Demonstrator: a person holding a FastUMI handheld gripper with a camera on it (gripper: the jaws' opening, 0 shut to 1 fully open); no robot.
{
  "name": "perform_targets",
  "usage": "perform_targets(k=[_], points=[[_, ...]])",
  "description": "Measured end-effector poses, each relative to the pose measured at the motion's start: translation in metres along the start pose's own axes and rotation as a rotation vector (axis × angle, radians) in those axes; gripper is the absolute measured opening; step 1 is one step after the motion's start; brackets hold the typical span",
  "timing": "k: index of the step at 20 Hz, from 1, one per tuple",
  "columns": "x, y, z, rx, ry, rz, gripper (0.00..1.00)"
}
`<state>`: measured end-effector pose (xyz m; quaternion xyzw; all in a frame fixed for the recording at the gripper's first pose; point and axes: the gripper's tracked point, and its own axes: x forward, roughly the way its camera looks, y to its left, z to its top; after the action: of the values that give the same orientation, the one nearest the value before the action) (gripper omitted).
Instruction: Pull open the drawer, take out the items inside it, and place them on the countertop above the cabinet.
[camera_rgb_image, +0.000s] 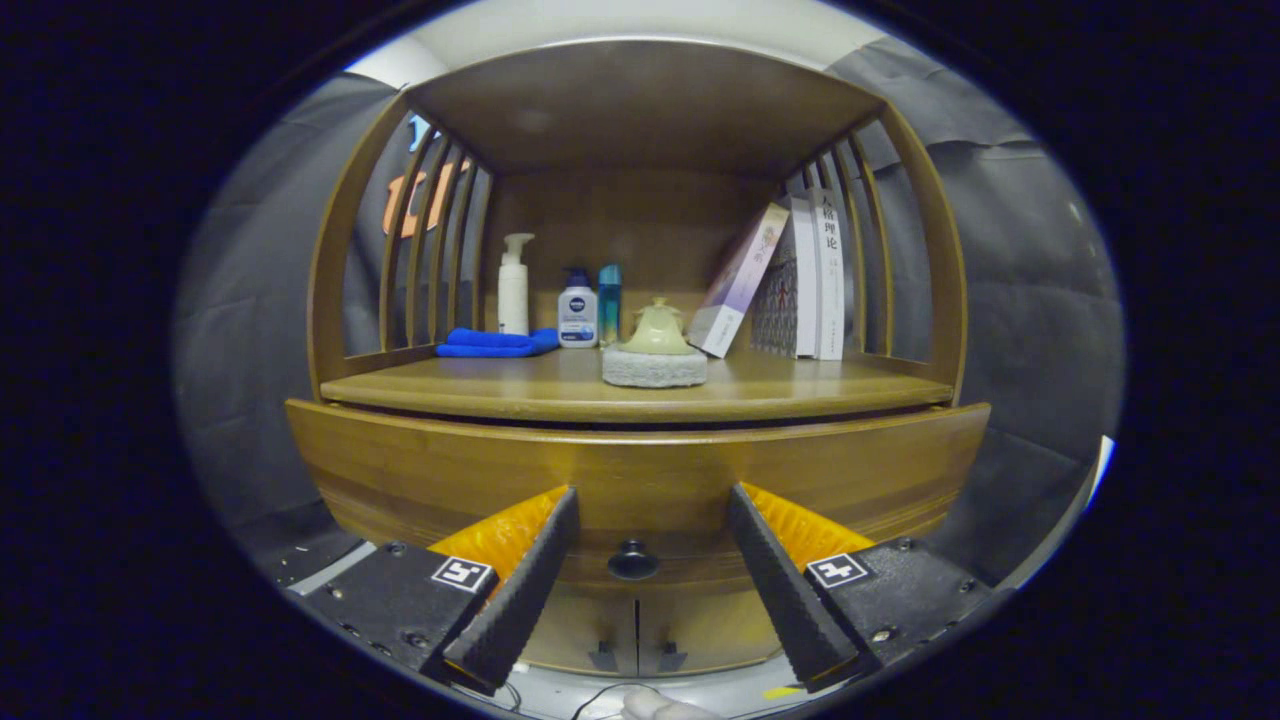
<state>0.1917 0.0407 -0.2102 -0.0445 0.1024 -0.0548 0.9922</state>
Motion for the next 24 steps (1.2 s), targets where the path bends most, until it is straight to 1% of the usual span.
perform_targets(k=[6, 9, 12, 14, 16, 18, 20, 24], points=[[0.020, 0.001, -0.001, -0.006, 0.022, 0.003, 1.00], [0.020, 0.000, -0.003, -0.021, 0.031, 0.007, 0.99], [0.023, -0.003, -0.019, -0.036, 0.107, 0.004, 1.00], [0.018, 0.001, -0.014, -0.008, 0.107, 0.035, 1.00], [0.006, -0.002, -0.002, 0.013, 0.083, 0.048, 1.00], [-0.013, -0.007, 0.016, 0.009, 0.038, 0.052, 1.00], [-0.040, -0.014, 0.035, 0.001, -0.001, 0.044, 1.00], [-0.101, -0.023, 0.076, 0.015, -0.062, 0.065, 0.99]])
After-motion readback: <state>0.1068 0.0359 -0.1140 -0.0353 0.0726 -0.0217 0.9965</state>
